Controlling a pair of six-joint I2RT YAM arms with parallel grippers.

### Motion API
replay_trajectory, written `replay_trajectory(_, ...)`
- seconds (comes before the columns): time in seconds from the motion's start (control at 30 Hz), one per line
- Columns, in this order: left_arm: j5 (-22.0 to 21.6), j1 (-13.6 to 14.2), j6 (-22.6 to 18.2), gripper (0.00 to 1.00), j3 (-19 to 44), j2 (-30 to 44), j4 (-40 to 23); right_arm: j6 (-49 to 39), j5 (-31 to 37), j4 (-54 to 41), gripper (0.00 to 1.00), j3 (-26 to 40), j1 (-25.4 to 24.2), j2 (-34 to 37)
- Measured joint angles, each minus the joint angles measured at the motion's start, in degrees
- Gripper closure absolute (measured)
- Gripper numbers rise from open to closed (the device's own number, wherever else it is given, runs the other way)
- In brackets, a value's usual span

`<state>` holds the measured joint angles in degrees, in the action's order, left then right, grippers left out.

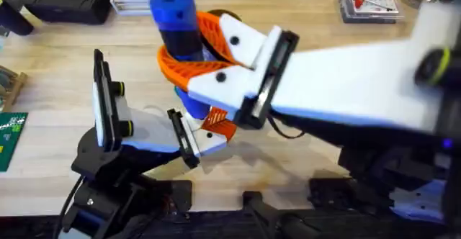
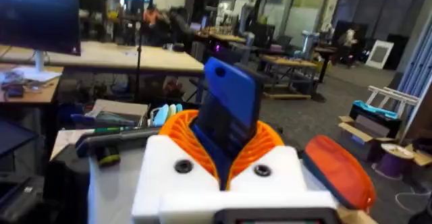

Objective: Pick up the gripper from the table and insert it into the empty holder that is missing its gripper. Then pick up a screw, insert it into the mounting hole, and use the screwdriver to tighten it. Finally, clean up the table by picking up the vegetable and placing it into the bucket.

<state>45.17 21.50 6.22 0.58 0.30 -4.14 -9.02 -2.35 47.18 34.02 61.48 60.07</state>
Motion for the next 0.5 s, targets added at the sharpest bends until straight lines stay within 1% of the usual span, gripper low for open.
replay_trajectory(0.07, 0.0, 0.0, 0.0, 0.996, 0.0, 0.0, 0.0, -0.1, -1.2, -3.6, 0.975, 2.2, -0.6, 0.0)
replay_trajectory(0.23, 0.1, 0.0, 0.0, 0.996, 0.0, 0.0, 0.0, -2.2, -1.8, -2.4, 0.975, 8.0, -1.9, -0.2)
replay_trajectory(0.37, 0.1, 0.0, 0.0, 0.996, 0.0, 0.0, 0.0, -3.7, -2.3, -2.6, 0.975, 10.1, -2.4, -1.3)
replay_trajectory(0.43, 0.1, 0.0, 0.0, 0.996, 0.0, 0.0, 0.0, -4.8, -2.6, -5.3, 0.975, 10.3, -3.7, -1.8)
replay_trajectory(0.5, 0.1, 0.0, 0.0, 0.996, 0.0, 0.0, 0.0, -6.3, -2.7, -10.1, 0.975, 10.3, -6.1, -2.0)
